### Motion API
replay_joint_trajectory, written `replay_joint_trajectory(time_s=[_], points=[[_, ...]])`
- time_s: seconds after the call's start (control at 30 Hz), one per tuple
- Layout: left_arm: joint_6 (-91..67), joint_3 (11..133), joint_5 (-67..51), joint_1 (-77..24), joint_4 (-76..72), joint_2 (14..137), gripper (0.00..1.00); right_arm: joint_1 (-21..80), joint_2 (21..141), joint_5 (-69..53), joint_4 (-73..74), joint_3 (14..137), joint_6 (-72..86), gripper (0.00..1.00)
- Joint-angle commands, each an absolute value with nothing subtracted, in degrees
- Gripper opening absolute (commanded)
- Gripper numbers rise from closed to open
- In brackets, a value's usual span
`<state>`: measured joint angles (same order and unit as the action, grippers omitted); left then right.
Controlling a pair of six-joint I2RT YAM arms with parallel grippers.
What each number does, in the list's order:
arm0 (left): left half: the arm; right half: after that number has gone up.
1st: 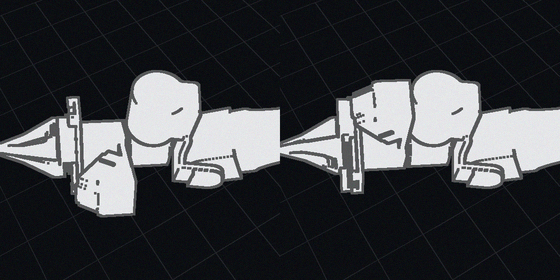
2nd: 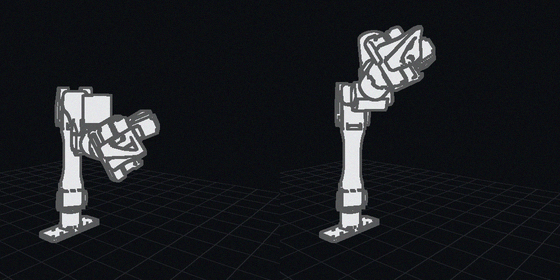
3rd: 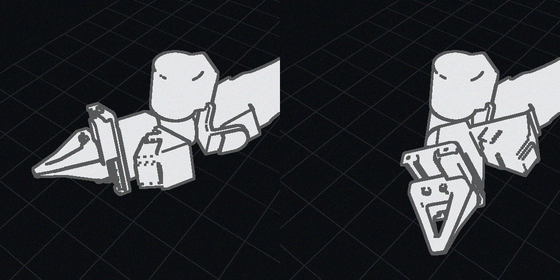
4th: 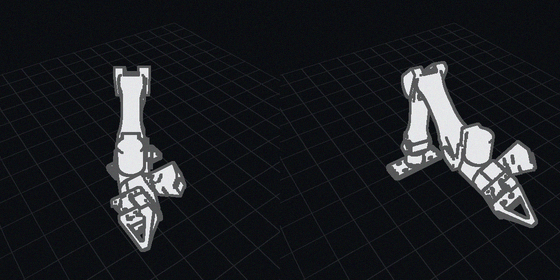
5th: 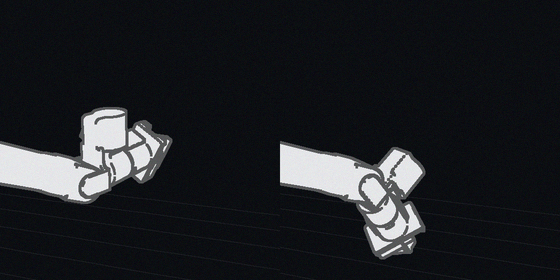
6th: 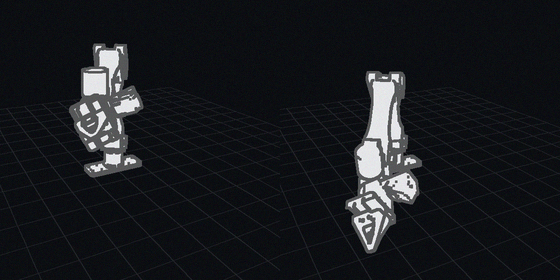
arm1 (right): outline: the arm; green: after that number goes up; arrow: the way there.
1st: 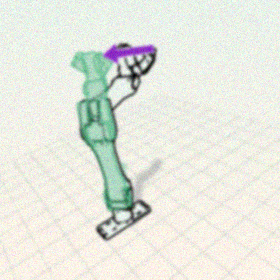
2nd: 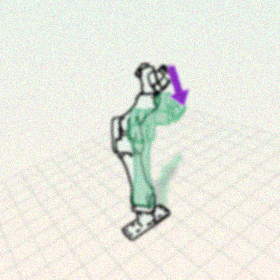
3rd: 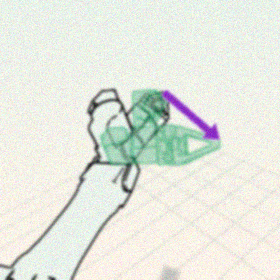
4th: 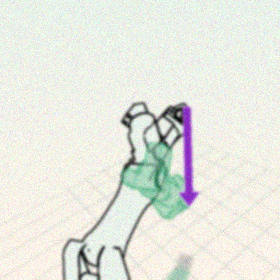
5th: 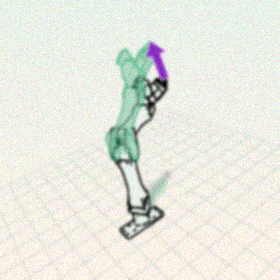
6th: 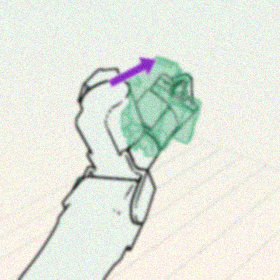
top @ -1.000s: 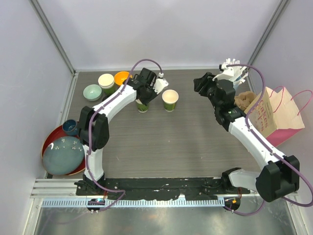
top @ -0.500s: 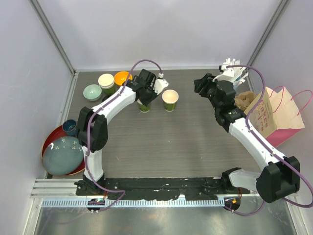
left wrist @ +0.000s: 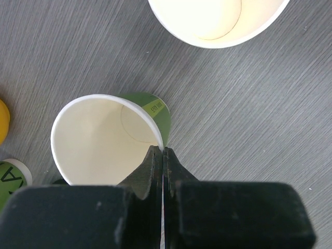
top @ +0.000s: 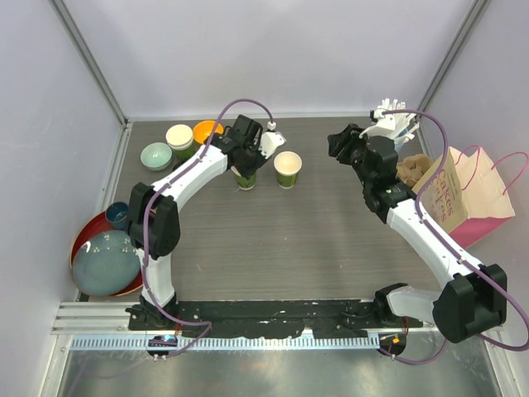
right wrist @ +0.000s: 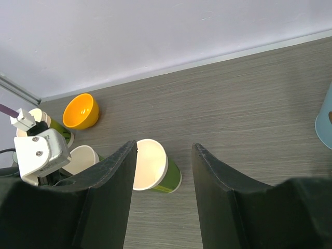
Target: Pack the takeout coffee
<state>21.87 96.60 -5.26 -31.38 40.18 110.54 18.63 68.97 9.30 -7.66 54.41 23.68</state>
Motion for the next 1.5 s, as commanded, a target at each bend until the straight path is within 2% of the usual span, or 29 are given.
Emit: replay_joint_trajectory(time_s=[0.0, 0.03, 0.1, 0.23, 0.47, 0.53, 0.6, 0.83, 1.0, 1.2, 1.47], points=[[22.6, 99.7, -6.4, -31.5, 41.1, 110.8, 0.05, 18.5, 66.6, 10.0, -8.8, 55.2, 22.2, 0.52], [22.6, 100.3, -6.5, -31.6, 41.6, 111.0, 0.14, 18.5, 66.5, 9.9, -8.6, 55.3, 22.1, 0.53], [22.9, 101.0, -6.5, -31.5, 42.8, 110.8, 0.20, 18.5, 66.6, 9.3, -8.4, 55.5, 22.1, 0.54], [22.9, 103.6, -6.9, -31.5, 44.9, 109.3, 0.44, 18.5, 66.5, 8.7, -7.7, 55.6, 22.1, 0.55], [20.8, 107.2, -2.7, -29.7, 49.0, 104.3, 0.57, 18.5, 65.6, 6.7, -6.2, 55.5, 21.9, 0.54], [19.9, 106.5, -2.9, -26.6, 50.1, 102.8, 0.65, 18.6, 65.4, 5.7, -5.7, 55.5, 21.4, 0.54], [19.9, 104.5, -3.3, -22.3, 50.1, 100.7, 0.69, 18.6, 65.0, 4.2, -5.5, 55.3, 20.7, 0.55], [20.7, 98.9, -5.4, -8.2, 48.1, 99.9, 0.67, 18.6, 65.1, 0.8, -5.8, 54.6, 18.2, 0.55], [25.1, 94.5, -3.3, -6.4, 43.3, 101.4, 0.60, 18.6, 66.9, -1.5, -6.2, 54.1, 17.5, 0.55], [25.8, 98.6, -3.6, -3.4, 42.5, 108.5, 0.50, 18.5, 67.3, -2.5, -5.7, 54.2, 17.1, 0.55], [26.8, 96.5, -4.5, -3.3, 38.1, 110.6, 0.47, 18.5, 67.8, -2.6, -5.4, 54.3, 17.1, 0.55]])
